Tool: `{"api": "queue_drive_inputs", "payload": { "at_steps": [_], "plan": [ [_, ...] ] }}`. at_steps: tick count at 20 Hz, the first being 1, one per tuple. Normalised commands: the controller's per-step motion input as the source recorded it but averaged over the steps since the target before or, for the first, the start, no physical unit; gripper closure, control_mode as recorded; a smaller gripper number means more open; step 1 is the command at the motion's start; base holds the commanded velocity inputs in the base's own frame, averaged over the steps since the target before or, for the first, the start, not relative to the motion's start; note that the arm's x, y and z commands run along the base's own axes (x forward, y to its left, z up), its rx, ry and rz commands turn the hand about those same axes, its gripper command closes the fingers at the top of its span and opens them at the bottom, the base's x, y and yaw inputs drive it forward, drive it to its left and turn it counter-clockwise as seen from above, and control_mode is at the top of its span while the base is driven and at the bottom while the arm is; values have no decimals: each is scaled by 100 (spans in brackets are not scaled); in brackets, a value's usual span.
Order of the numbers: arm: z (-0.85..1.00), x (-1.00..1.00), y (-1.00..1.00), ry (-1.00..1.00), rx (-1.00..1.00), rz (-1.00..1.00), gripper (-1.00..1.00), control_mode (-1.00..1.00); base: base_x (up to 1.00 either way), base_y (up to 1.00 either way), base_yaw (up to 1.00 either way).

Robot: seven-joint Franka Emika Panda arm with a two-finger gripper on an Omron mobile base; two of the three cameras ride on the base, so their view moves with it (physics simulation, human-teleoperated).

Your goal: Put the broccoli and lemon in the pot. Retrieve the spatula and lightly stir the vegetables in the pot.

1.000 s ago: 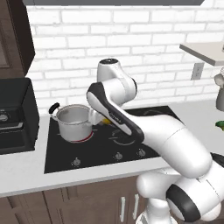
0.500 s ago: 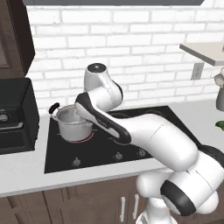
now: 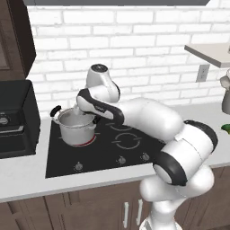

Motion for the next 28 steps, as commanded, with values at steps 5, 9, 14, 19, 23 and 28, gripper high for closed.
{"api": "queue_drive_inputs", "payload": {
  "at_steps": [5,9,14,19,23,28],
  "plan": [
    [-22,63,33,6,2,-4,100,-100,0,0,0],
    [-30,56,32,11,0,-6,100,-100,0,0,0],
    [-41,46,20,15,-1,-8,100,-100,0,0,0],
    [-47,27,17,8,-4,-8,100,-100,0,0,0],
    [-36,5,10,0,-11,-8,100,-100,0,0,0],
    [-34,0,-1,1,-10,-11,100,-100,0,0,0]
  ]
}}
